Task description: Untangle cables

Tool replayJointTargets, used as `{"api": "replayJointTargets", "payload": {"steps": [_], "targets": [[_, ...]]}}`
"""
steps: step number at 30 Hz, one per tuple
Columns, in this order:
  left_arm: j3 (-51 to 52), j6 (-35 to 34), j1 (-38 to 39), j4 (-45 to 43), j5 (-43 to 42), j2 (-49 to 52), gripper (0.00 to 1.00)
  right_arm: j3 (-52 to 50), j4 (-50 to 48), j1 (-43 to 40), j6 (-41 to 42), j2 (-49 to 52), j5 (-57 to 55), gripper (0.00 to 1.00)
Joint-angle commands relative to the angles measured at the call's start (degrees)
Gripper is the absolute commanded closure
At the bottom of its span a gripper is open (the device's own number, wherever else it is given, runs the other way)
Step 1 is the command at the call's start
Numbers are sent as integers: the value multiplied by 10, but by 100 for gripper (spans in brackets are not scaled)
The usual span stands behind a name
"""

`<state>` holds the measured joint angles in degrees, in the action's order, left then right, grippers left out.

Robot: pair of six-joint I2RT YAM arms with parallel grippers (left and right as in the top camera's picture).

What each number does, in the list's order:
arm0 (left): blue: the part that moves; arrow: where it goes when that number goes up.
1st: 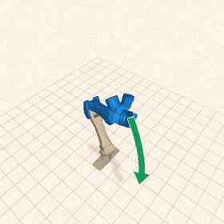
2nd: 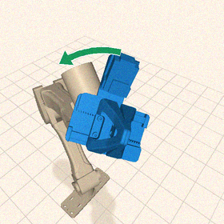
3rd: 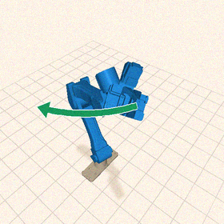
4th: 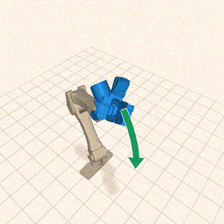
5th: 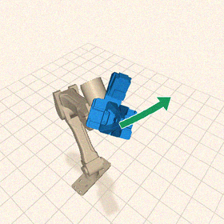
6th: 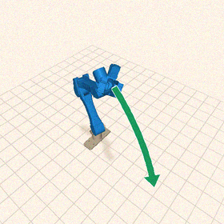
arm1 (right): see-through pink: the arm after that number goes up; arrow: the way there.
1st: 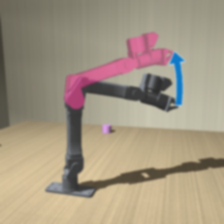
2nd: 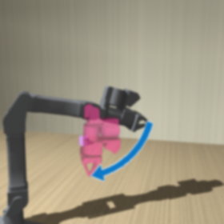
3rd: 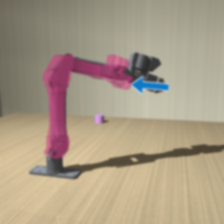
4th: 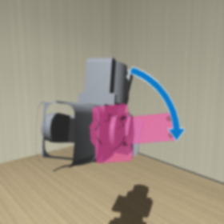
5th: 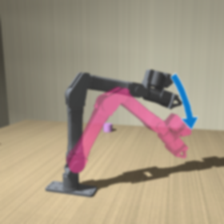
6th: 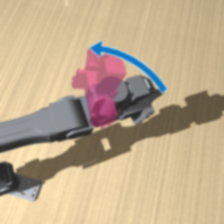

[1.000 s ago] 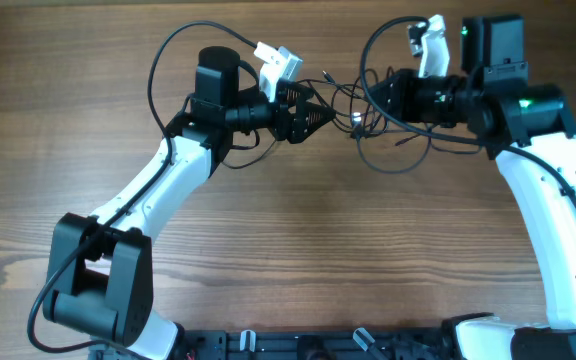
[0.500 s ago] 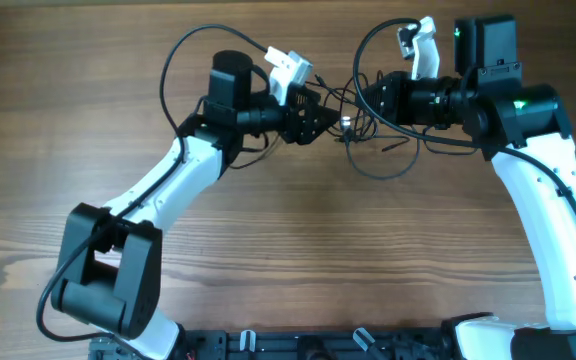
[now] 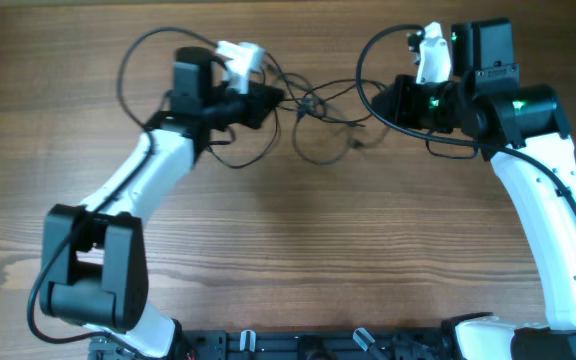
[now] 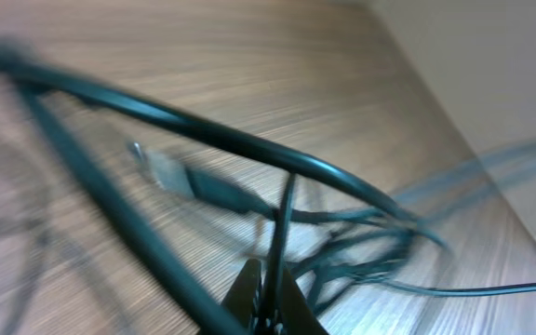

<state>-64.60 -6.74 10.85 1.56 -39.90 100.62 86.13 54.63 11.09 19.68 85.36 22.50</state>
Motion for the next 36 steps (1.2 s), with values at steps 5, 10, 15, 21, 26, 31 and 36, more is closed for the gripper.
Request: {"api": "replayJointTargets", "payload": {"steps": [5,10,15,21,26,31,36], "targets": [[-3,-2,-97,22,-40,-19,96,7,66,-22,90,-6,-314,96],[-3,3,-99,45,-33,-68,96,-15,69,-89,101,4,-310,69],[-3,3,-94,71,-33,-73,96,-15,41,-79,-16,6,-199,0],[-3,-16,-42,53,-60,-87,96,-15,2,-71,-82,31,-28,0],[-3,-27,18,16,-64,-180,91,-15,-23,-54,-208,103,145,0],[-3,-101,40,78,181,-220,96,-15,-52,3,-286,109,223,0],[-3,-103,74,75,256,-232,96,-15,-74,39,-285,110,266,1]]}}
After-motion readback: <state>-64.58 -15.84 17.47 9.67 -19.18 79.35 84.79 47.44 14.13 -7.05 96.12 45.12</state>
